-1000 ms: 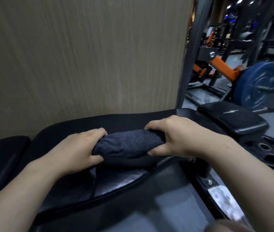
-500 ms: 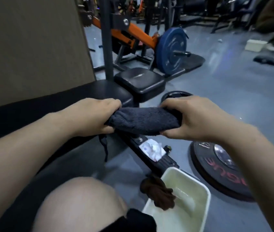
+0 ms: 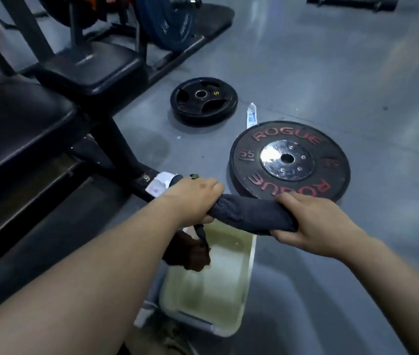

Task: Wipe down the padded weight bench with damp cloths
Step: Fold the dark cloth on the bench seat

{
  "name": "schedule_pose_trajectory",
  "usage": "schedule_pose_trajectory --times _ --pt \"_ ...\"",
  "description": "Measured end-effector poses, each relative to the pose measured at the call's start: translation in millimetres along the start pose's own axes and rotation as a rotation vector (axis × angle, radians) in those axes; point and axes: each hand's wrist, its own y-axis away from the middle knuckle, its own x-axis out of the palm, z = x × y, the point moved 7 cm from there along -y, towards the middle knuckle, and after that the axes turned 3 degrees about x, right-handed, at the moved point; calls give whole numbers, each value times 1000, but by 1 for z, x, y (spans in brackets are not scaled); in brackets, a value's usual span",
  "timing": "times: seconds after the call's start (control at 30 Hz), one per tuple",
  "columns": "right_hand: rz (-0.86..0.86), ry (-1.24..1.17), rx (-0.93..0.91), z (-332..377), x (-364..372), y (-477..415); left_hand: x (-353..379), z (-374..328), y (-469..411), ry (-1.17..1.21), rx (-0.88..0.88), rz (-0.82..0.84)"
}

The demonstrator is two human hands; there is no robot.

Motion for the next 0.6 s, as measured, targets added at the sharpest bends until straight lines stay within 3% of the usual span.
schedule_pose_trajectory --times 0.17,0.3,0.6 --pt "125 -47 87 -21 66 24 57 -31 -19 -76 22 118" --pt "153 -116 140 -26 99 30 80 -38 -31 -156 30 102" --pt "193 -190 223 -44 141 15 110 -34 -52 -72 -34 166"
